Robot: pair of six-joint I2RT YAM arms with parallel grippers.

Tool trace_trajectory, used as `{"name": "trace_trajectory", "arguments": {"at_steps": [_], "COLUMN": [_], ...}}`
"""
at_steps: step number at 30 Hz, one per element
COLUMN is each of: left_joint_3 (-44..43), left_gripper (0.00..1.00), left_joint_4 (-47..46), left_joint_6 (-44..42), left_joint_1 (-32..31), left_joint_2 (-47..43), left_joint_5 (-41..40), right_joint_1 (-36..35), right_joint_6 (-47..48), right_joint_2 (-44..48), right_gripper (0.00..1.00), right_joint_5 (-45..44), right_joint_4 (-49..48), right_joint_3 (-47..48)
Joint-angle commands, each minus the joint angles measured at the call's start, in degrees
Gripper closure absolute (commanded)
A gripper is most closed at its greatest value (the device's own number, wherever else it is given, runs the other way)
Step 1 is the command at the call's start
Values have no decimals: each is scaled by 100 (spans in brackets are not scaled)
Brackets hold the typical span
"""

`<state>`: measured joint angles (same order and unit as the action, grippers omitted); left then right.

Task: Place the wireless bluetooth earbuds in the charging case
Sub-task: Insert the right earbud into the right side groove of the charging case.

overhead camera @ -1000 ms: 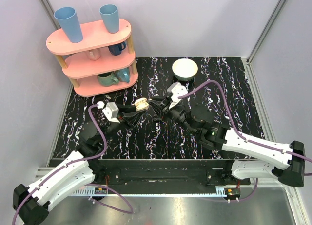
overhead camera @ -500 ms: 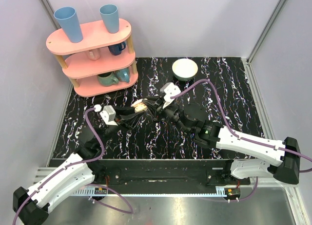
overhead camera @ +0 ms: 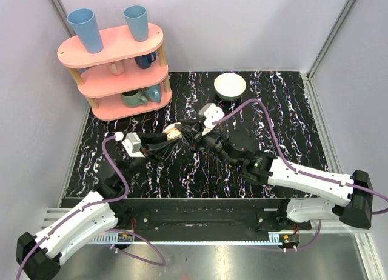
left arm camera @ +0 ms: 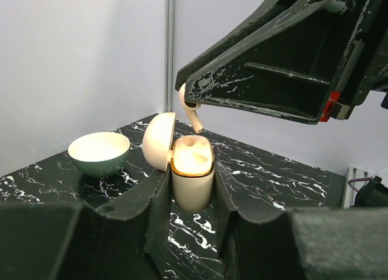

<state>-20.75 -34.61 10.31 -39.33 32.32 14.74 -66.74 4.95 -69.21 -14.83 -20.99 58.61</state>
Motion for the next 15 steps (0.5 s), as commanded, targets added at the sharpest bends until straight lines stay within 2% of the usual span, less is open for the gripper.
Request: {"name": "trace_trajectory", "arguments": {"at_steps": [1,15], "left_joint_3": [63,27], "left_gripper": [100,100], "left_joint_4": [-626,-775], "left_joint_6": [156,261], "left_joint_1": [-13,-4], "left_joint_2": [-76,-182], "left_joint_5": [117,108], "right_joint_1": [-67,-67], "right_joint_6": [129,199], "right_joint_2": [13,-49], "right_gripper": [99,99], "right_joint_5": [156,226], "right_joint_4": [-423,-423], "right_joint_3": [37,-86]}}
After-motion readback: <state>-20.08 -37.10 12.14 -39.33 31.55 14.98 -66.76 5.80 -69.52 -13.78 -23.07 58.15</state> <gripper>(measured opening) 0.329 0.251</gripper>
